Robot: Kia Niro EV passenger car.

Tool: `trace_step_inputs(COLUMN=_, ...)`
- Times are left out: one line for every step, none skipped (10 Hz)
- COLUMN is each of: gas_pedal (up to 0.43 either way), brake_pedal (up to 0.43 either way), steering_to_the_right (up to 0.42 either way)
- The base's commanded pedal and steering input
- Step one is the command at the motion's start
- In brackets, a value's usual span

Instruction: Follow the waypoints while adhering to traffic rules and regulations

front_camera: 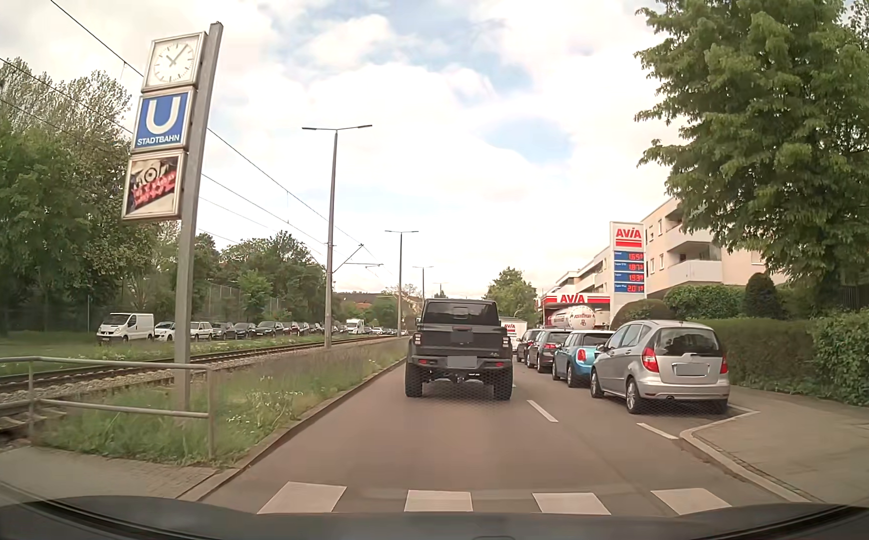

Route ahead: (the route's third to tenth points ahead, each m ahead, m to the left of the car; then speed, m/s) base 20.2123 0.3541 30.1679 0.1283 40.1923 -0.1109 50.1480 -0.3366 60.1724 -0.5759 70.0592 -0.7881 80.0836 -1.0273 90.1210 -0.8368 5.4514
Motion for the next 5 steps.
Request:
trace_step_inputs(gas_pedal=0.268, brake_pedal=0.000, steering_to_the_right=-0.006)
trace_step_inputs(gas_pedal=0.268, brake_pedal=0.000, steering_to_the_right=-0.004)
trace_step_inputs(gas_pedal=0.268, brake_pedal=0.000, steering_to_the_right=-0.002)
trace_step_inputs(gas_pedal=0.268, brake_pedal=0.000, steering_to_the_right=-0.002)
trace_step_inputs(gas_pedal=0.268, brake_pedal=0.000, steering_to_the_right=-0.002)
